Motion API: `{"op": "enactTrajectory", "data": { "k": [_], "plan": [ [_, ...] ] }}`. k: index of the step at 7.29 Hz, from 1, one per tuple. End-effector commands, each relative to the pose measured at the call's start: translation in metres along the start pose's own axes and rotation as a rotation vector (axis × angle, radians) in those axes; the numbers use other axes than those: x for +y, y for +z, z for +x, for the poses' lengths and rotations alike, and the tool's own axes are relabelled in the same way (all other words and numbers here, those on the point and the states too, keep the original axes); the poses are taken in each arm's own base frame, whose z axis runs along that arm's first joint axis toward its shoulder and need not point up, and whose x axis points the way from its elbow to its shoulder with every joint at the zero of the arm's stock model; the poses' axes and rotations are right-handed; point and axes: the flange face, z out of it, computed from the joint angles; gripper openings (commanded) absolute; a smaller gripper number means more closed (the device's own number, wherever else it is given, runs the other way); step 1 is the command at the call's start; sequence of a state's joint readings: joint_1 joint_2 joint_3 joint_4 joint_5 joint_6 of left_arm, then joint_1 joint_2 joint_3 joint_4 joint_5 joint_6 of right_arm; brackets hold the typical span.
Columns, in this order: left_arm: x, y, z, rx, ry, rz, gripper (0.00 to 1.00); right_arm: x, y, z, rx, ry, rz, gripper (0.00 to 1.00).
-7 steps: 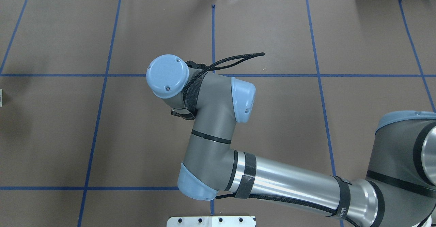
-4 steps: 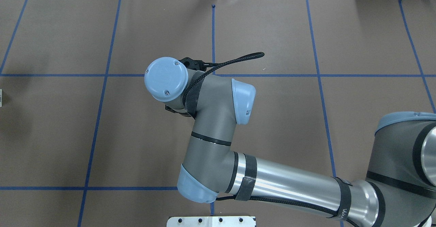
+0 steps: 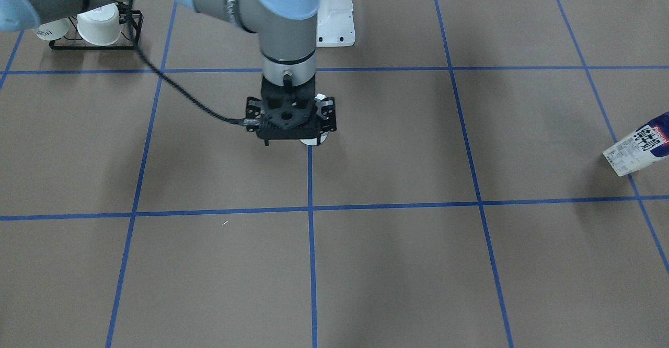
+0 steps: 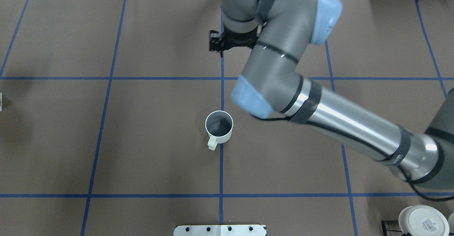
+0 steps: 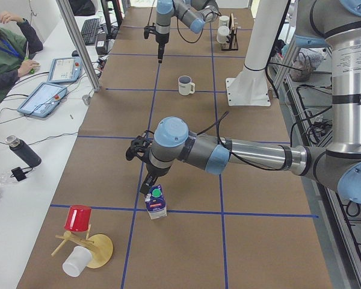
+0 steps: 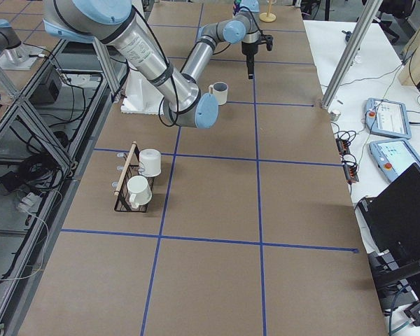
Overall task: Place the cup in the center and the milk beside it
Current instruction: 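Release the mug upright and withdraw the right gripper away from it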
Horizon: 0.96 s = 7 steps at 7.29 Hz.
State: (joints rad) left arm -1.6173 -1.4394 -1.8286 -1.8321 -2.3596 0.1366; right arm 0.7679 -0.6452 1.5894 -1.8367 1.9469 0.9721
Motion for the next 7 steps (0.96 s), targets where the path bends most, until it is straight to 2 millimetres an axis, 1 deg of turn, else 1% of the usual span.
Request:
{"op": "enactTrajectory", "data": {
  "k": [1,2,3,4,5,6,7],
  "plan": [
    [0.001,-0.001,0.001,0.001,-0.002,0.001,0.99,-0.043,-0.010,0.211,0.029,-0.167,-0.014,1.00],
    [0.002,0.000,-0.001,0.000,-0.005,-0.002,0.99,-0.031,-0.010,0.295,0.045,-0.222,-0.031,1.00],
    [0.005,0.003,-0.003,0.000,-0.010,-0.009,0.99,-0.011,-0.014,0.373,0.042,-0.218,-0.057,1.00],
    [0.008,0.004,-0.004,0.001,-0.012,-0.012,0.99,0.032,-0.004,0.443,0.062,-0.239,-0.105,1.00],
    [0.010,0.006,-0.005,0.001,-0.017,-0.015,0.99,0.076,-0.008,0.510,0.086,-0.235,-0.130,1.00],
    [0.014,0.012,-0.011,0.003,-0.033,-0.030,0.99,0.117,-0.015,0.565,0.112,-0.190,-0.154,1.00],
    [0.017,0.015,-0.014,0.004,-0.040,-0.037,0.99,0.148,-0.018,0.616,0.126,-0.131,-0.178,1.00]
  ]
}}
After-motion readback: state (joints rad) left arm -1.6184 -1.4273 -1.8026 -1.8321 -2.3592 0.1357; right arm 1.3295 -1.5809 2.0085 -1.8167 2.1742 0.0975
